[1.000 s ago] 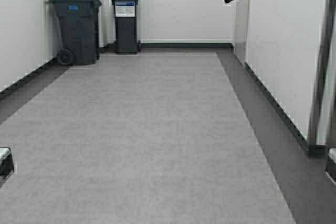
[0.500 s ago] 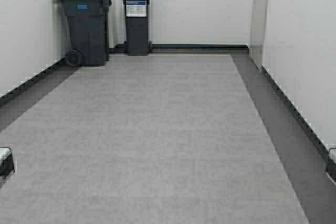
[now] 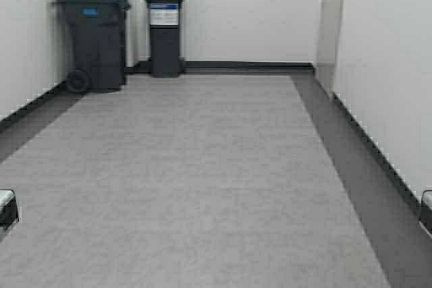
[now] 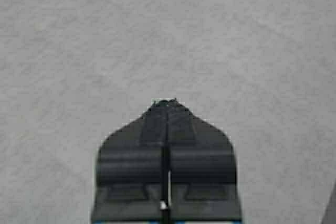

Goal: Navigate to elevator, push the call button, then enter the elevator

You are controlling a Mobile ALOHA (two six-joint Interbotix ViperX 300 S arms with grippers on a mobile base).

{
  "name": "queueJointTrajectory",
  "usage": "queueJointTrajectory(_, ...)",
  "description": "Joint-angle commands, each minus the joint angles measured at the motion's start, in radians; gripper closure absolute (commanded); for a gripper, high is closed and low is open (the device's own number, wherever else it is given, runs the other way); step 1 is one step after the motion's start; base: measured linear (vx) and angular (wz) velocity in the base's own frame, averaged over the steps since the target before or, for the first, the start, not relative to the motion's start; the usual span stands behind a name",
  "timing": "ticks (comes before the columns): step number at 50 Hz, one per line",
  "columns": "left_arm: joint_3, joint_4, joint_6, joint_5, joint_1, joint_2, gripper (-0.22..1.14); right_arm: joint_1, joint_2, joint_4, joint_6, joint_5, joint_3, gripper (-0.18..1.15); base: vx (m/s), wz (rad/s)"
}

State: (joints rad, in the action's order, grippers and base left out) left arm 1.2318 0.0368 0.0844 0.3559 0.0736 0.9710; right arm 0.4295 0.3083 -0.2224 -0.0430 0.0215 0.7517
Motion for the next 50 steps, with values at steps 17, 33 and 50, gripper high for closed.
queueJointTrajectory(17, -0.017, 0.003, 0.005, 0.009, -0.002, -0.011, 0.89, -0.002, 0.015, -0.002, -0.002, 0.002, 0.003, 0.92, 0.56, -0.22)
queueJointTrajectory(33, -0.006, 0.002, 0.003, 0.008, -0.002, -0.011, 0.89, 0.002, 0.023, 0.006, -0.014, 0.008, 0.021, 0.92, 0.58, -0.31)
queueJointTrajectory(50, -0.003, 0.003, 0.015, 0.018, -0.002, -0.008, 0.89, 0.002, 0.015, 0.006, -0.014, 0.014, 0.005, 0.92, 0.54, -0.53)
